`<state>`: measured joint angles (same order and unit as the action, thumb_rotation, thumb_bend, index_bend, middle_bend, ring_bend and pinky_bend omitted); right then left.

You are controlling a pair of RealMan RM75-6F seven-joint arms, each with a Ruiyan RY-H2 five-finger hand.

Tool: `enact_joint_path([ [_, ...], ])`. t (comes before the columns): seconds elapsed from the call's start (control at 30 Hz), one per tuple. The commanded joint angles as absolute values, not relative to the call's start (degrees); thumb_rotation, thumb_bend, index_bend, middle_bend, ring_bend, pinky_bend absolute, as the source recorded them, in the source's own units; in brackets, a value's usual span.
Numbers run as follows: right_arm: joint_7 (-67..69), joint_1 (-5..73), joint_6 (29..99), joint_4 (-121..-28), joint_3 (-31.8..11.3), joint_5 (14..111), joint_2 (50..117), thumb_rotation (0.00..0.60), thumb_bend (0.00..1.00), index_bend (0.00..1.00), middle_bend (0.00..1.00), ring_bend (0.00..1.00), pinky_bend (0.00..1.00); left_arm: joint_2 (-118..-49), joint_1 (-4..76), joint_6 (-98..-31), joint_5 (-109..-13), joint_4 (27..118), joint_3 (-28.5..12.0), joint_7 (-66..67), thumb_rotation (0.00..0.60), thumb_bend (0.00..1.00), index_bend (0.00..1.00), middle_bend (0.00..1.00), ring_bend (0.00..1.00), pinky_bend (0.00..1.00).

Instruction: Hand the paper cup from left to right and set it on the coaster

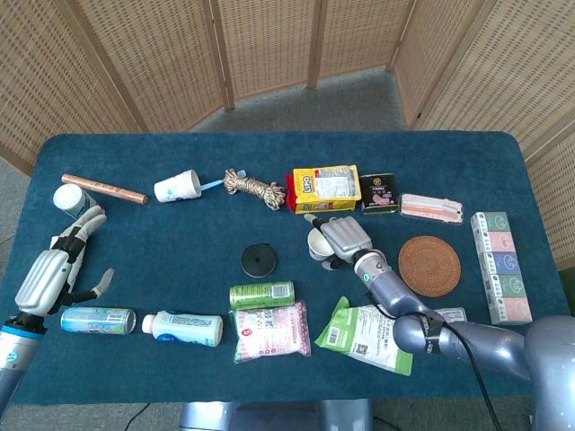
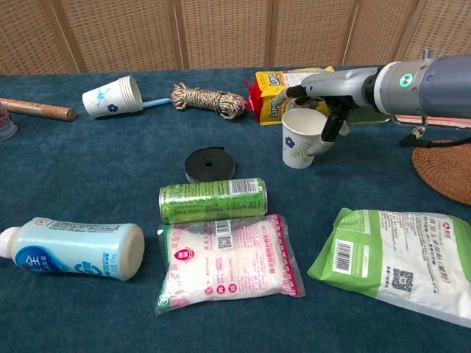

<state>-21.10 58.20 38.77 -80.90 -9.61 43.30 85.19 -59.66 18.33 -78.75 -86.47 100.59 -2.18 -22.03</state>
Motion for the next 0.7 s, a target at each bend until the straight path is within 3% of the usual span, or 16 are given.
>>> enact_joint_path([
  [0.03, -20.9, 58.5, 39.0, -80.3, -9.5, 42.9, 85.6, 0.6, 0.28, 0.06, 0.35, 0.36, 0.7, -59.6, 18.3, -78.4, -86.6, 100.5, -2.2, -22.2, 0.518, 0.48, 0.0, 0.0, 0.0, 0.1],
  [0.47, -19.5, 58.1, 40.4, -81.6, -9.2, 42.3, 84.0, 0.6, 0.29, 0.21, 0.43, 0.42, 0.74, -59.7, 18.3, -77.5, -87.5, 100.3, -2.8, -23.6, 0.516, 0.48, 0.0, 0.0, 0.0, 0.1],
  [0.7, -18.2, 56.3, 42.0, -84.3, -8.9, 43.0, 79.4, 0.6, 0.29, 0.21, 0.43, 0.42, 0.74, -59.7, 18.1, -77.7, -87.9, 100.5, -3.1, -23.5, 0.519, 0.48, 0.0, 0.0, 0.0, 0.1],
])
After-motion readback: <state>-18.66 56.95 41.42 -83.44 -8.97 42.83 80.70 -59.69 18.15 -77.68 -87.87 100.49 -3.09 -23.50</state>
